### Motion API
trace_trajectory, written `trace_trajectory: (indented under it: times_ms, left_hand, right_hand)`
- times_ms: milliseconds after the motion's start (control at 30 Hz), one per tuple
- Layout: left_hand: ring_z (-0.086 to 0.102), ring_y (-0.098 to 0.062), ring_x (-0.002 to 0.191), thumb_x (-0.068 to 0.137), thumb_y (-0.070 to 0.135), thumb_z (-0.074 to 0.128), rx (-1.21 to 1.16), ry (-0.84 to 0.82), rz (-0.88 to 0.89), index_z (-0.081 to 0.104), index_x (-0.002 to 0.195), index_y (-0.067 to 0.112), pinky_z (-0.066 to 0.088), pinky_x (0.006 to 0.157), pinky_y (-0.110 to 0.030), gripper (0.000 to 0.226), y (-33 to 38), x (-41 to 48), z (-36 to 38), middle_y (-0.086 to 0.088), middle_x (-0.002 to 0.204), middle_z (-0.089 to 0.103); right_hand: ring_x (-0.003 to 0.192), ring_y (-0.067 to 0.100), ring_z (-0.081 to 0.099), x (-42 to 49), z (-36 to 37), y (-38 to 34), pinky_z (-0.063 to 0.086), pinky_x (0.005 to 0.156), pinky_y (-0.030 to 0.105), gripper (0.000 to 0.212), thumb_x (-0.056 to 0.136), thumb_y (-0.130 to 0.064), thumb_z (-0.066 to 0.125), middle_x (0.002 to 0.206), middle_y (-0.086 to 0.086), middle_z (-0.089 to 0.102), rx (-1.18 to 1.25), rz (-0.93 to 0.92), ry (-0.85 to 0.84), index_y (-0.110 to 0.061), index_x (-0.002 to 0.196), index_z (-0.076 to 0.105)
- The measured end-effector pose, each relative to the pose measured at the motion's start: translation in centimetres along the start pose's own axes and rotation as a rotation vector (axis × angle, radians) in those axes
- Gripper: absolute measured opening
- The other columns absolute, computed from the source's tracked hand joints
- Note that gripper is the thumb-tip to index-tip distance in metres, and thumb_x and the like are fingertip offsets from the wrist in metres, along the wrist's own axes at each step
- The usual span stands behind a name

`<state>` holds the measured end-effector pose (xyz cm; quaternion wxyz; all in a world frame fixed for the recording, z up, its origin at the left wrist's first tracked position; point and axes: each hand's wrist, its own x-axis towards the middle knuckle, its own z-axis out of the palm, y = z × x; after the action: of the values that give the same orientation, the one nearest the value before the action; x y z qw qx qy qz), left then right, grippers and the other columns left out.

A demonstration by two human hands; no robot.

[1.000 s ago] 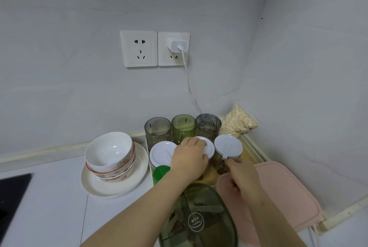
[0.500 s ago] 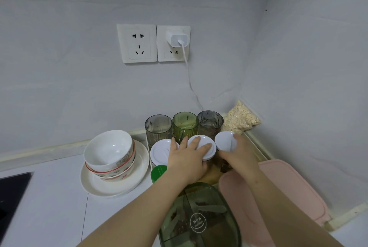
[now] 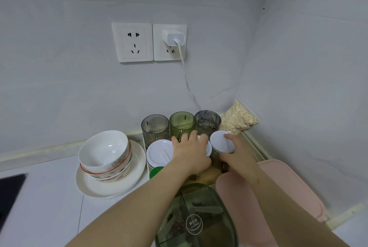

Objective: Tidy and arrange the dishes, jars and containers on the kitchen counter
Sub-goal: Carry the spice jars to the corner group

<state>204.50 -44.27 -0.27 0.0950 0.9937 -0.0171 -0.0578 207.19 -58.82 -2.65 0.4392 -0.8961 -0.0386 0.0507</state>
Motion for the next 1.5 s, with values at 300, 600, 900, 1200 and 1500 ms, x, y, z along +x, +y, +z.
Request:
trace_trajectory:
  times_ms: [300, 600, 900, 1200, 1500]
  left_hand:
    - [0.038, -0.032, 0.115, 0.082, 0.057, 0.047, 0.095, 0.082, -0.135, 0.04, 0.126, 0.027, 0.028, 0.094, -0.045, 0.053, -0.2, -0.1, 0.0, -0.01, 0.124, 0.044]
    - [0.0, -0.03, 0.144, 0.09, 0.063, 0.028, 0.066, 0.045, -0.06, 0.03, 0.14, 0.032, -0.004, 0.112, -0.059, 0.058, -1.6, -0.6, 0.7, -0.012, 0.147, 0.027]
    - [-0.017, -0.029, 0.144, 0.092, 0.064, 0.017, 0.106, -0.073, -0.011, 0.009, 0.148, 0.038, -0.007, 0.113, -0.059, 0.062, -2.8, -0.6, 0.8, -0.003, 0.157, 0.008]
    - [-0.017, -0.029, 0.144, 0.093, 0.06, 0.022, 0.053, -0.115, -0.032, 0.015, 0.147, 0.032, -0.003, 0.111, -0.062, 0.061, -2.1, -0.2, 0.3, 0.009, 0.157, 0.007]
    - [-0.021, -0.026, 0.144, 0.092, 0.065, 0.014, 0.094, -0.122, 0.005, 0.003, 0.149, 0.037, -0.006, 0.113, -0.06, 0.064, -2.9, -0.5, 0.6, 0.011, 0.159, -0.004]
  right_hand:
    - [0.123, 0.02, 0.041, 0.4, 0.2, 0.9, 0.036, 0.085, 0.022, 0.057, 0.084, -0.008, 0.061, 0.141, 0.003, 0.039, 0.022, -0.039, -0.046, -0.025, 0.136, 0.045]
    - [0.118, 0.019, 0.042, 0.4, 0.4, 0.9, 0.037, 0.072, 0.017, 0.058, 0.086, -0.012, 0.062, 0.142, 0.004, 0.035, -0.039, -0.101, -0.053, -0.024, 0.139, 0.041]
    - [0.123, 0.018, 0.039, 0.8, 0.1, 1.3, 0.034, 0.088, 0.022, 0.059, 0.082, -0.01, 0.067, 0.143, 0.002, 0.035, -0.023, -0.124, -0.074, -0.023, 0.135, 0.045]
    - [0.115, 0.017, 0.042, 0.8, 0.1, 1.7, 0.038, 0.086, 0.026, 0.055, 0.074, -0.007, 0.069, 0.131, 0.0, 0.041, 0.013, -0.098, -0.03, -0.028, 0.122, 0.051]
    - [0.107, 0.016, 0.04, 0.8, 0.1, 1.6, 0.039, 0.071, 0.022, 0.057, 0.076, -0.006, 0.067, 0.128, 0.001, 0.038, -0.014, -0.111, -0.046, -0.025, 0.125, 0.045]
